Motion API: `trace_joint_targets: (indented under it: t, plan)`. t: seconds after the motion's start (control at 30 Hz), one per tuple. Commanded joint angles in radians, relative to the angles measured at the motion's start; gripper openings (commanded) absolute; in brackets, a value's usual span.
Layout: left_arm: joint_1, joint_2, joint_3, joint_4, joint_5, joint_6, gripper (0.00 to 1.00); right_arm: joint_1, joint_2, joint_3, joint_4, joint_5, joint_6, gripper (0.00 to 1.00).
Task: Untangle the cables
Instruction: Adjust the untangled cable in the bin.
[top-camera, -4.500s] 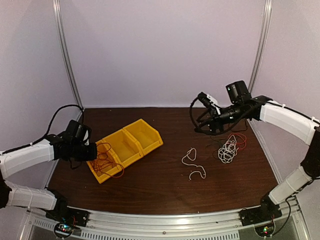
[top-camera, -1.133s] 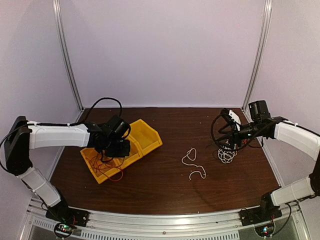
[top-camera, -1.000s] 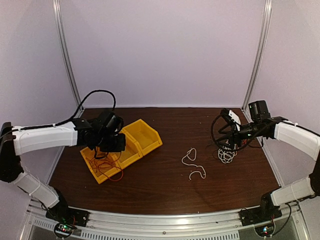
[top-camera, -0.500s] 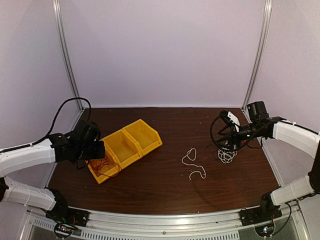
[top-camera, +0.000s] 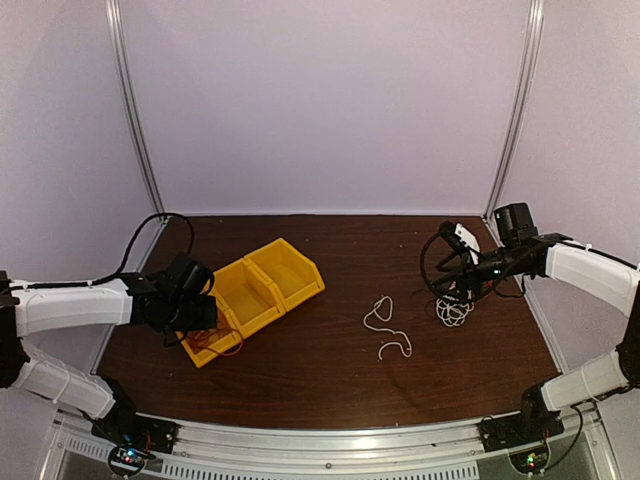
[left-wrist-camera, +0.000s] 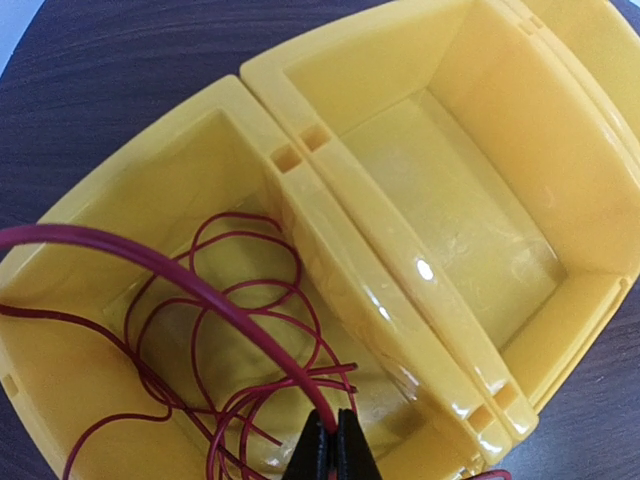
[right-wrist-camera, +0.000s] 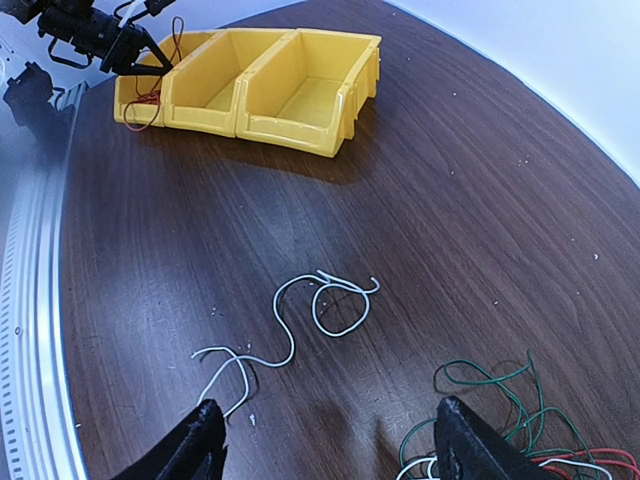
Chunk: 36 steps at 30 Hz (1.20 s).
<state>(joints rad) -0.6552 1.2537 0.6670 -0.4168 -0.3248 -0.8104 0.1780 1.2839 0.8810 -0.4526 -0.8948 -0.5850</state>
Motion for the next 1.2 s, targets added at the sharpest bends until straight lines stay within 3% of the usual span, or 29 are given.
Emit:
trace_joint_targets:
  t: [0.0,0.83,1.17]
  plan:
    - [0.008,0.034,-0.009,0.004,0.013,-0.03,0.0,-0.008,0.007,-0.004,-0.003,0.007,-0.015,0.72]
    - [0.008,0.165,-0.038,0.084,0.039,0.007,0.0,-0.008,0.014,-0.002,-0.008,0.01,-0.019,0.72]
    - [-0.01,0.103,-0.062,0.162,0.124,0.104,0.0,-0.008,0.018,-0.004,-0.009,0.011,-0.019,0.72]
